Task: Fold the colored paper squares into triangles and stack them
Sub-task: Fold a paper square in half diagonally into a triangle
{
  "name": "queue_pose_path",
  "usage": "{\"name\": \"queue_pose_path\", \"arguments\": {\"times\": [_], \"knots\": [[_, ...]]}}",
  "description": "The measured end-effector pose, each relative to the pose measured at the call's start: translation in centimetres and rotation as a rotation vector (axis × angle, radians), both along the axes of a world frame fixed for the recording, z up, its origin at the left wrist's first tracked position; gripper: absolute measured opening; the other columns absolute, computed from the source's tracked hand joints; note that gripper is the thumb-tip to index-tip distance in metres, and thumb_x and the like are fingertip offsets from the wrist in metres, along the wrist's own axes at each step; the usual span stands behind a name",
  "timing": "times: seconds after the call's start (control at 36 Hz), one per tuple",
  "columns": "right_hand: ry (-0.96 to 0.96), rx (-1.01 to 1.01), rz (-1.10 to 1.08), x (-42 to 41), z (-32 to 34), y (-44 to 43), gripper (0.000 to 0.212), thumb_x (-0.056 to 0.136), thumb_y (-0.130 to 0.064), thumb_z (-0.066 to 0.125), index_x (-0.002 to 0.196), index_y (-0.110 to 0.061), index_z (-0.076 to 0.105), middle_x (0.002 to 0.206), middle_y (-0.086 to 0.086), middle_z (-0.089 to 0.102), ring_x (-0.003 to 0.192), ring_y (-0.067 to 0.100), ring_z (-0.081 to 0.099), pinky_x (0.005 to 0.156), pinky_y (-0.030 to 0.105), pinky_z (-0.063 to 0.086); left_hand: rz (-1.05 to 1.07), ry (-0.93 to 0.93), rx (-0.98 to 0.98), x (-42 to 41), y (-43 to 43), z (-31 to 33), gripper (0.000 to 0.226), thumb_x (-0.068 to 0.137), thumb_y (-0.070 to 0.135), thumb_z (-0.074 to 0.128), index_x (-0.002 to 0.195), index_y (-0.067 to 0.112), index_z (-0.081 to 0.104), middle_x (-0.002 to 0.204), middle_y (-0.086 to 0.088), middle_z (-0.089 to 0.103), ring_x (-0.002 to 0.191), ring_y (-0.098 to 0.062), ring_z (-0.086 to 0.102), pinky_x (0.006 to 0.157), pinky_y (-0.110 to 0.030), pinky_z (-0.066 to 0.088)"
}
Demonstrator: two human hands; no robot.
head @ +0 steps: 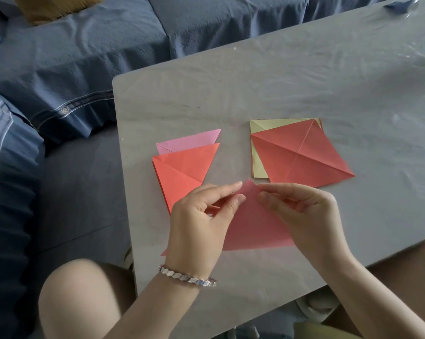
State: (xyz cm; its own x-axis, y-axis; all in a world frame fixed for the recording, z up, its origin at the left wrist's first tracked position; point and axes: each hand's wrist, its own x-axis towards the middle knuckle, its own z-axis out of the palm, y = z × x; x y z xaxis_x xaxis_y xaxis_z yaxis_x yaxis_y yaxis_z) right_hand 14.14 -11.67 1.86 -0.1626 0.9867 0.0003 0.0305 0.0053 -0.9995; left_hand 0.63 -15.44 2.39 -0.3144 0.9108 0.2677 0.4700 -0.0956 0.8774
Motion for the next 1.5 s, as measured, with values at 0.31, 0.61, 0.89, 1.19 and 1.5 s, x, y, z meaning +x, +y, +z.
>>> {"name": "queue_pose_path", "arguments": {"times": [0.31,0.61,0.89,1.19,1.5], "knots": [[-0.012,0.016,0.0,0.0,0.0,0.1,0.013,0.06,-0.023,0.07,0.071,-0.029,0.071,0.067,-0.017,0.07,0.063,-0.004,0.061,0.063,0.009,0.047,0.004,-0.079,-0.062,0.0,-0.1,0.0,0.037,0.075,0.01,0.073,0.083,0.045,0.064,0.071,0.027,0.065,0.062,0.007,0.058,0.061,-0.003,0.04],[-0.439,0.331,0.426,1.1,-0.4,2.5,0.013,0.072,-0.022,0.074,0.083,-0.027,0.076,0.074,-0.015,0.069,0.072,-0.001,0.063,0.066,0.01,0.046,-0.161,-0.098,-0.337,-1.4,0.1,-0.2,0.029,0.075,0.006,0.071,0.073,0.034,0.067,0.063,0.019,0.067,0.059,0.003,0.062,0.062,-0.01,0.047],[-0.735,0.785,0.262,-1.3,-4.6,2.6,0.023,0.084,-0.026,0.054,0.09,-0.016,0.074,0.1,0.0,0.069,0.096,0.016,0.059,0.086,0.029,0.041,0.216,-0.157,-0.462,-3.7,1.0,-5.0,0.023,0.074,0.008,0.071,0.058,0.023,0.067,0.053,0.004,0.065,0.051,-0.012,0.059,0.065,-0.037,0.056],[-1.04,0.622,0.536,-0.6,-9.6,-1.7,0.036,0.084,-0.025,0.038,0.083,-0.017,0.074,0.109,-0.001,0.067,0.107,0.015,0.062,0.093,0.026,0.041,0.351,0.088,-0.54,-5.3,1.0,-8.0,0.013,0.076,0.007,0.065,0.067,0.015,0.071,0.063,0.005,0.066,0.068,-0.017,0.064,0.061,-0.023,0.045],[-1.215,0.491,0.355,-3.1,-10.2,3.9,0.044,0.079,-0.024,0.037,0.089,0.003,0.07,0.099,0.014,0.07,0.096,0.028,0.067,0.066,0.032,0.055,0.341,0.093,-0.554,-5.6,1.1,-8.2,0.013,0.076,0.009,0.065,0.066,0.015,0.071,0.06,0.01,0.062,0.066,-0.014,0.062,0.055,-0.014,0.041]]}}
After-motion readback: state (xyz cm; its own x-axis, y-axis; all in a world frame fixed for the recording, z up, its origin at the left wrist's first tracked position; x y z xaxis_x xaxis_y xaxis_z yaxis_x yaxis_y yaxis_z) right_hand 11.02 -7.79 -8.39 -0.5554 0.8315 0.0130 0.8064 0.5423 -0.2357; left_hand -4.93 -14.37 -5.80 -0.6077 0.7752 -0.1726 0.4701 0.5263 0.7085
